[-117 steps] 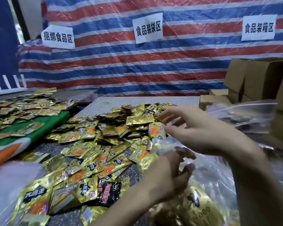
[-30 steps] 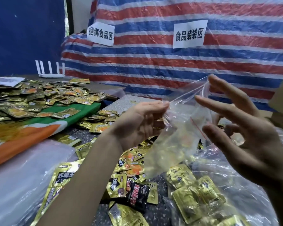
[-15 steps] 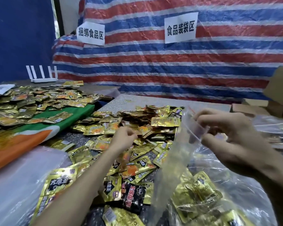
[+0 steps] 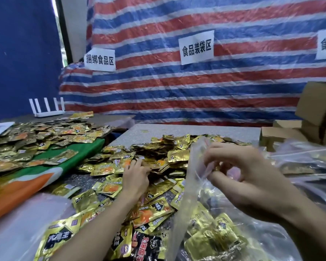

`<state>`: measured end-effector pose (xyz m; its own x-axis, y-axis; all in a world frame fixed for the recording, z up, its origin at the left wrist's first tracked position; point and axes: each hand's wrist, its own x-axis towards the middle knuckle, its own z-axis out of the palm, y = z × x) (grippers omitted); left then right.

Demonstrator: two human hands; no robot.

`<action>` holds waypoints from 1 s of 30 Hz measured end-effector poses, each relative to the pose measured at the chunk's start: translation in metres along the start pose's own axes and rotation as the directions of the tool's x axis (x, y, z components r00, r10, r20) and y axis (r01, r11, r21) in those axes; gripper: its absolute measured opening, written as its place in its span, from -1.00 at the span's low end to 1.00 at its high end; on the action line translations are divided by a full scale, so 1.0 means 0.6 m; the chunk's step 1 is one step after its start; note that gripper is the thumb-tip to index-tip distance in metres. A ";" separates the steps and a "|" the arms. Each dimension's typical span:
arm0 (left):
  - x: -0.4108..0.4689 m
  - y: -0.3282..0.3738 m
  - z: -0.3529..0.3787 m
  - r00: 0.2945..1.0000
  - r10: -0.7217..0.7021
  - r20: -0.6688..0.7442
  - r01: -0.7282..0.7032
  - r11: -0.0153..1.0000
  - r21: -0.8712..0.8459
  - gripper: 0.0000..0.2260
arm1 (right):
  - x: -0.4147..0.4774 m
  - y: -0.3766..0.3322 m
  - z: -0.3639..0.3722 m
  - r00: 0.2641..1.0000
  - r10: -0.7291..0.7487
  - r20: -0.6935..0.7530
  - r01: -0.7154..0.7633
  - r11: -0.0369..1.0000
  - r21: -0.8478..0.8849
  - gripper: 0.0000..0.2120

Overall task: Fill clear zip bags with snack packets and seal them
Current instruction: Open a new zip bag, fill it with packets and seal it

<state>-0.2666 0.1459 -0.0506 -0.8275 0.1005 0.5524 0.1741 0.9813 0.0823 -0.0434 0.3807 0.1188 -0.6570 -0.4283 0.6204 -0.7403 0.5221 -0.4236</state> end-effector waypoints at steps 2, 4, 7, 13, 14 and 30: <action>0.000 0.006 -0.029 0.992 -0.120 -0.032 0.111 0.973 -0.201 -0.78 | 0.000 -0.002 0.002 1.000 0.005 -0.005 -0.005 1.000 -0.008 -0.80; -0.002 0.014 -0.064 0.972 -0.233 -0.017 0.206 0.890 -0.407 -0.85 | -0.002 -0.004 0.002 1.000 0.022 0.009 -0.022 1.000 -0.018 -0.84; -0.010 0.021 -0.117 0.937 -0.341 0.070 0.295 0.669 -0.683 -0.88 | -0.002 -0.006 0.003 0.999 0.038 0.028 -0.037 0.999 -0.029 -0.87; -0.034 0.043 -0.225 0.857 -0.431 0.281 0.309 -0.006 -0.951 -0.83 | -0.001 -0.022 0.007 0.998 0.051 0.040 -0.048 0.996 -0.074 -0.89; -0.039 0.048 -0.238 0.853 -0.391 0.345 0.305 -0.162 -0.938 -0.78 | 0.000 -0.024 0.009 0.998 0.049 0.045 -0.046 0.996 -0.078 -0.86; -0.104 0.119 -0.371 0.949 -0.113 0.296 0.256 -0.277 -0.926 -0.78 | 0.001 -0.030 0.019 0.989 0.038 0.146 -0.018 0.990 -0.139 -0.91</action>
<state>-0.0840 0.1731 0.1055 -0.9625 0.0326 0.2693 0.2346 -0.3985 0.8867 -0.0321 0.3627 0.1191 -0.6984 -0.5112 0.5010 -0.7018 0.6266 -0.3389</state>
